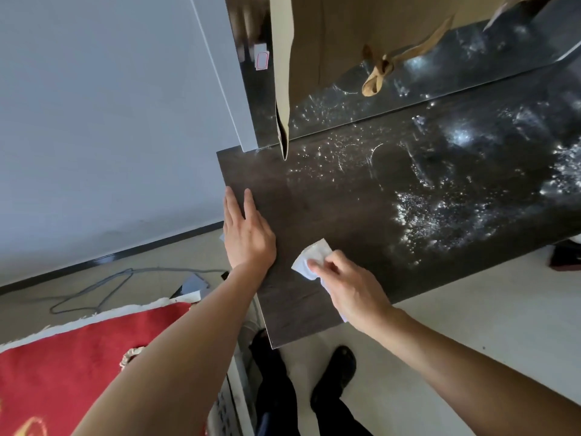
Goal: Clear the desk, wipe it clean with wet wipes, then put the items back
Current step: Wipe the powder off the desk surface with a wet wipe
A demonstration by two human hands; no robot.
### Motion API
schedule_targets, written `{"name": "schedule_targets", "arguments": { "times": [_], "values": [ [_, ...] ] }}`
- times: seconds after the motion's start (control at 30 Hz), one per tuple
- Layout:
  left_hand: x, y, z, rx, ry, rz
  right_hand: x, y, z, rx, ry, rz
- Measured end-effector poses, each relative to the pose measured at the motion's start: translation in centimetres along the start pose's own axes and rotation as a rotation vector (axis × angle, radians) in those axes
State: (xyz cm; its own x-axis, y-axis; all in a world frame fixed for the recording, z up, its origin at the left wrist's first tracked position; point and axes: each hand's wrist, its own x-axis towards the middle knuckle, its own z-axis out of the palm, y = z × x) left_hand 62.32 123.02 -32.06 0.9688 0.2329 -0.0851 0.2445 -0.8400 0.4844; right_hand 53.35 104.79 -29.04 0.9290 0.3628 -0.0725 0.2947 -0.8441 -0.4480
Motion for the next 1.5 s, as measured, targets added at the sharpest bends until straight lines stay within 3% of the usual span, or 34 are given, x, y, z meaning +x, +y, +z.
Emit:
{"name": "schedule_targets", "arguments": {
  "times": [0.2,0.3,0.47,0.53,0.67,0.8,0.9,1.07,1.37,1.5],
  "values": [
    [0.0,-0.2,0.4,0.056,0.040,0.022,12.3,5.3,-1.7,-0.080,0.293,0.110],
    [0.0,-0.1,0.4,0.074,0.050,0.030,11.8,4.8,-0.9,-0.084,0.272,0.016],
    [0.1,-0.2,0.5,0.060,0.072,0.036,5.0,5.0,-0.1,-0.036,0.016,-0.244],
    [0.1,-0.2,0.5,0.060,0.079,0.032,7.4,5.7,-1.1,-0.058,0.002,-0.244],
    [0.1,-0.1,0.5,0.062,0.098,0.032,15.5,5.2,-2.2,-0.066,-0.068,-0.075],
    [0.1,-0.1,0.5,0.026,0.093,0.015,11.2,4.3,-1.4,-0.006,-0.116,-0.304],
    [0.1,-0.1,0.3,0.012,0.096,0.020,8.9,5.5,-2.1,0.040,-0.130,-0.359],
    [0.0,0.0,0.2,-0.009,0.092,0.007,17.9,4.7,-3.0,-0.009,-0.036,-0.107],
    [0.1,0.0,0.0,-0.066,0.050,-0.111,22.3,0.8,-1.7,-0.005,-0.069,-0.299],
    [0.1,0.2,-0.2,-0.056,0.021,-0.122,20.2,5.5,-4.9,-0.098,-0.001,-0.125]
  ]
}}
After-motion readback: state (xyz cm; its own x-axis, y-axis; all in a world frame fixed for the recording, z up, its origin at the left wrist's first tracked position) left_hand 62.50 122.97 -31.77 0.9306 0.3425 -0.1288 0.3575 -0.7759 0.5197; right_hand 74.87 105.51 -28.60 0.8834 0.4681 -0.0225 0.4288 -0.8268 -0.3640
